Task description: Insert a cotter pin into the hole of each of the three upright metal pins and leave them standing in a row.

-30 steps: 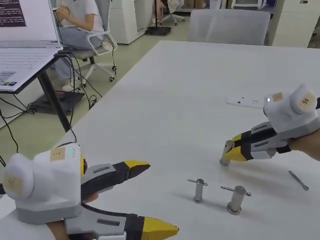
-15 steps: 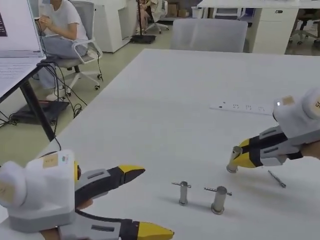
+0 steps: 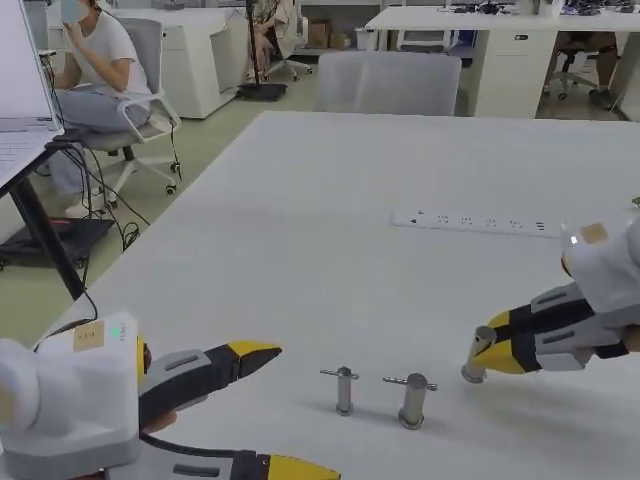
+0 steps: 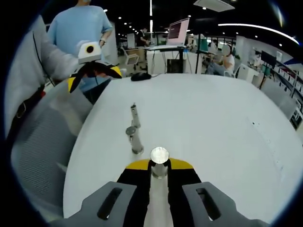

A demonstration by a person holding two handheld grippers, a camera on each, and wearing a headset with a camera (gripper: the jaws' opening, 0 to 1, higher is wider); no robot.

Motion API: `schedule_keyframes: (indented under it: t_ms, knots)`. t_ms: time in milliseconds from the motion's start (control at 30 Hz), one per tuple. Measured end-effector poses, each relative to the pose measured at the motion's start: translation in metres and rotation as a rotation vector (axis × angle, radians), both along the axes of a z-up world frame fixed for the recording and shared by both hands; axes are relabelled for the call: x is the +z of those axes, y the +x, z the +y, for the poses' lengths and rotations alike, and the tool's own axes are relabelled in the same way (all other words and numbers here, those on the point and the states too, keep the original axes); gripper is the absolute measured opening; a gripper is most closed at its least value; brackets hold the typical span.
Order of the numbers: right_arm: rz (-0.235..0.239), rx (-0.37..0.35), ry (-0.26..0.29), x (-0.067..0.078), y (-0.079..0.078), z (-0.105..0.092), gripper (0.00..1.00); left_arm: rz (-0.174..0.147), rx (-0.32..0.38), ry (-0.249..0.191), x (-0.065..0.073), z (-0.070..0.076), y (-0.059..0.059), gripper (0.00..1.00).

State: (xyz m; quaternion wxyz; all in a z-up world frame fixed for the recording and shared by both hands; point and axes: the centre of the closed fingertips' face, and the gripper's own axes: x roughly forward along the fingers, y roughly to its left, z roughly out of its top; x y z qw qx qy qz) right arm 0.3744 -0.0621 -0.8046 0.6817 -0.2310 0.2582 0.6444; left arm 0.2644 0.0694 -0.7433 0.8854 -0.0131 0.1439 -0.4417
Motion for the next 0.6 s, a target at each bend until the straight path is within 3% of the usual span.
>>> schedule_keyframes:
  t_ms: [233, 600]
  knots:
    - [0.023, 0.000, 0.008, -0.003, -0.028, -0.006, 0.12, -0.003, -0.013, 0.002, 0.001, -0.004, -0.003, 0.81]
    - [0.041, -0.019, 0.017, -0.006, -0.059, -0.010, 0.12, -0.006, -0.025, -0.002, 0.001, -0.008, -0.007, 0.81]
